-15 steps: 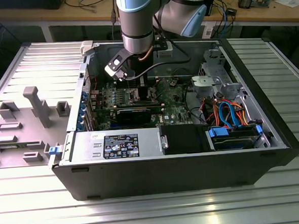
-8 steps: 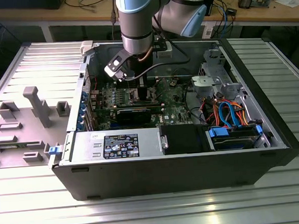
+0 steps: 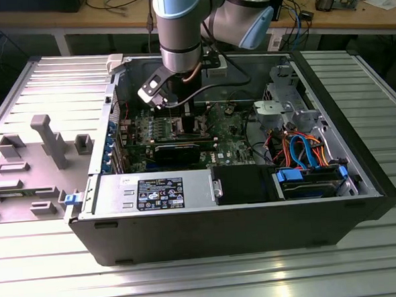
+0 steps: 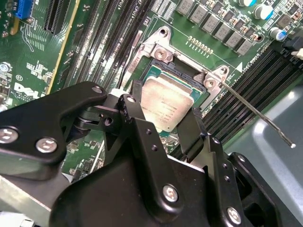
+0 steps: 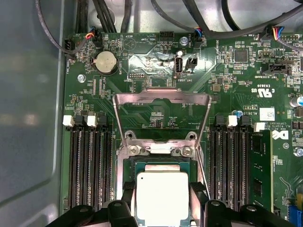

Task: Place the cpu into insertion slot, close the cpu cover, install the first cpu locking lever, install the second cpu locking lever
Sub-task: 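Place the cpu into insertion slot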

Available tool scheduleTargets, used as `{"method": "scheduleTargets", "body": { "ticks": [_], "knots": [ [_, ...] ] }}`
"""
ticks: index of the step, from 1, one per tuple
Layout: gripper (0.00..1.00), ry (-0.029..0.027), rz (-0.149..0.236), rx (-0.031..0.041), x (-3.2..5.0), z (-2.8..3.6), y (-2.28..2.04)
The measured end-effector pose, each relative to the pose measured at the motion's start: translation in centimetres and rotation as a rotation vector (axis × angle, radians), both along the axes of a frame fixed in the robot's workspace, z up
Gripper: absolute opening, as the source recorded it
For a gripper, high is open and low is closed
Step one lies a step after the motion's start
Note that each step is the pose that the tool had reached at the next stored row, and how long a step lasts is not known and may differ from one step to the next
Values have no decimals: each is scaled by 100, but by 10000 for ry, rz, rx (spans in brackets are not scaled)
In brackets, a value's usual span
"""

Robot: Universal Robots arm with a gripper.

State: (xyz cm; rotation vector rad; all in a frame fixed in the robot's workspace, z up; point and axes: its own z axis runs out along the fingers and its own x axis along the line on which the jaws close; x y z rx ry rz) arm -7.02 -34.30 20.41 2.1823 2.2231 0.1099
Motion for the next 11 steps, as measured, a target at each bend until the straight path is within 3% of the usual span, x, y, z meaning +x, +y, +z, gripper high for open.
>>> {"method": "scheduleTargets", "body": {
  "ticks": [11],
  "knots": [
    [54,5,-30,-6,-1,-51,-1]
  ]
}}
